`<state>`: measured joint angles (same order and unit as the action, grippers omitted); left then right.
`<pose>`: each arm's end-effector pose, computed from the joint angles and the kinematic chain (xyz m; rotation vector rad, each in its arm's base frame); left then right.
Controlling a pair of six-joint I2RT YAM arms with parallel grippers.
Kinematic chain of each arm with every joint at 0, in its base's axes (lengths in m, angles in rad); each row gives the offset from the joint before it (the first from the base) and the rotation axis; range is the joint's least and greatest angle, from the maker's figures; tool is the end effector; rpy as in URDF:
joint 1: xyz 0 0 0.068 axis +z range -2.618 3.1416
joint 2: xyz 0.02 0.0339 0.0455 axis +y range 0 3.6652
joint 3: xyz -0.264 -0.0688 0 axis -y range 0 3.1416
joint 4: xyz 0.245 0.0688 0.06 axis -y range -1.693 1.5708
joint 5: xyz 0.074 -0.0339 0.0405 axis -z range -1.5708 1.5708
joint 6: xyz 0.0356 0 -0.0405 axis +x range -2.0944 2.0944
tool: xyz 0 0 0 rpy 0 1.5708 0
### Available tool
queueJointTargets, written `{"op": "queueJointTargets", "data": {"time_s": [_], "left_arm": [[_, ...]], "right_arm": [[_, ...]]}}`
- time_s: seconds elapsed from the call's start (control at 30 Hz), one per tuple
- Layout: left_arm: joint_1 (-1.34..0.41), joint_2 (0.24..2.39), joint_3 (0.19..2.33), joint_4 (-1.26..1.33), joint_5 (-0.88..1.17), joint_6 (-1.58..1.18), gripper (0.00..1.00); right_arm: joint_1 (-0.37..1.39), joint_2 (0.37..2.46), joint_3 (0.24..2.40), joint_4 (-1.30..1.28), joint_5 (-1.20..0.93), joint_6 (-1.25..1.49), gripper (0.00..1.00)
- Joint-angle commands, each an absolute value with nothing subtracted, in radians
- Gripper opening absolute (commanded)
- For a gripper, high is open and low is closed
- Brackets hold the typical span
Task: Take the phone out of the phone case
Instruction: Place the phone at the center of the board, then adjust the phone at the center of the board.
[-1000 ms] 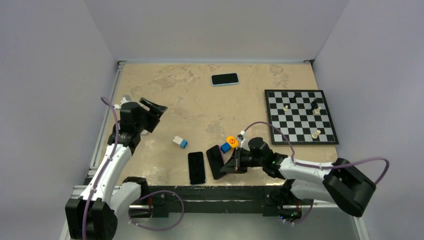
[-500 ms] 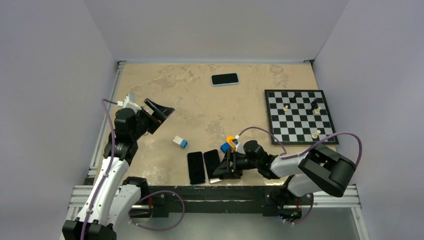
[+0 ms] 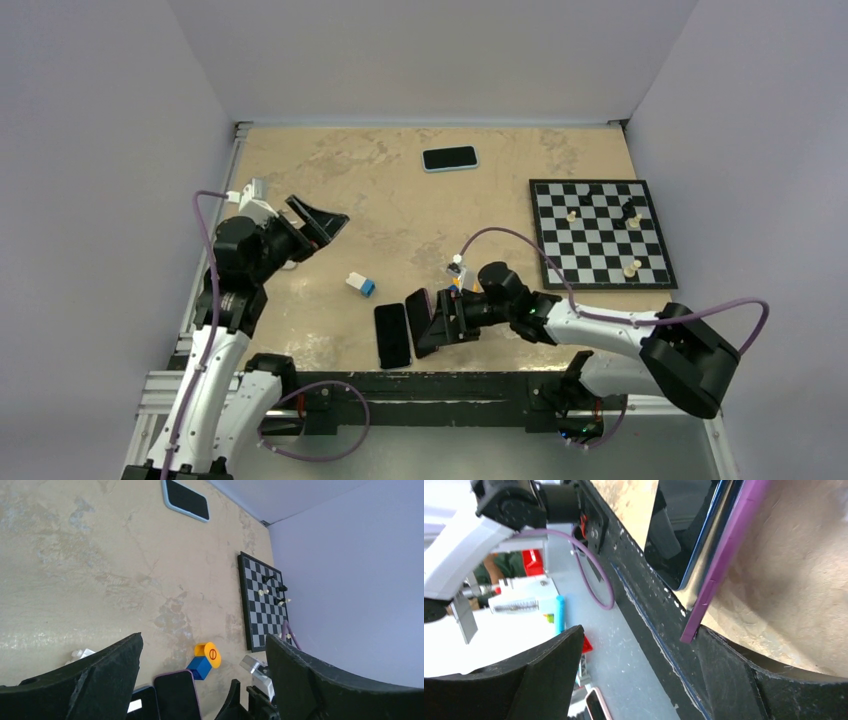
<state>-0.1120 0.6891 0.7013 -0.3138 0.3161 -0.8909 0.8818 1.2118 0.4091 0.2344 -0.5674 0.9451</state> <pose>0.1612 -0.0293 0.3123 -0.5326 1.9046 -0.9696 0.1304 0.1884 0.1702 -0.3210 2.5184 1.5340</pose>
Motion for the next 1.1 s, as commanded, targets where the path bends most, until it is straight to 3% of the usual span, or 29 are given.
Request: {"op": "queueJointTargets", "data": {"time_s": [0.0, 0.33, 0.6, 0.73, 0.87, 1.07], "left_arm": [[-0.114, 0.658, 0.776, -0.317, 0.383, -0.801, 0.96], [-0.114, 0.622, 0.781, -0.316, 0.439, -0.789, 0.96], [-0.114, 0.639, 0.852, -0.377, 0.459, -0.677, 0.96], [-0.114, 0.687, 0.806, -0.294, 0.476, -0.702, 0.95], [-0.125, 0.815, 0.756, -0.114, 0.522, -0.849, 0.92], [-0.224, 1.069, 0.816, 0.049, 0.393, -0.922, 0.86]], "right_arm": [[0.929, 1.232, 0.436, 0.180, -0.643, 0.862, 0.87], [0.926, 1.141, 0.556, -0.155, -0.380, 0.775, 0.91], [0.630, 1.144, 0.787, -0.172, -0.087, 0.685, 0.89], [0.442, 1.305, 0.928, -0.045, -0.087, 0.695, 0.86], [0.314, 1.629, 1.191, -0.022, -0.211, 0.693, 0.78], [0.206, 2.014, 1.588, -0.064, -0.284, 0.679, 0.78]]}}
